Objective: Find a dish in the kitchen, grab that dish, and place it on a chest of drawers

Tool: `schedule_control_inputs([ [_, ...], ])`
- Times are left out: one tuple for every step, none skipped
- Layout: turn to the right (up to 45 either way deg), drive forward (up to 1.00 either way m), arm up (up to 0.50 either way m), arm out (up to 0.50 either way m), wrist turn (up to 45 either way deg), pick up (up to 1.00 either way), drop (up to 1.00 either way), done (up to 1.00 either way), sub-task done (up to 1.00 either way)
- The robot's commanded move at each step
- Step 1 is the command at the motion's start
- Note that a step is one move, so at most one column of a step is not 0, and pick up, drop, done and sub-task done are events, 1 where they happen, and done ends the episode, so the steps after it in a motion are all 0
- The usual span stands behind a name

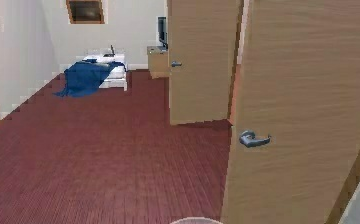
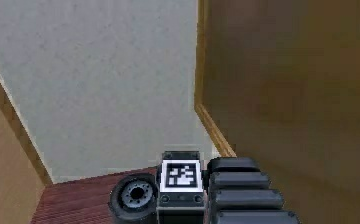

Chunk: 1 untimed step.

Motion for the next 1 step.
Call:
schedule_control_inputs([
  [6.0,0.00,0.00,0.00,0.0,0.00,0.00,0.00,0.00],
])
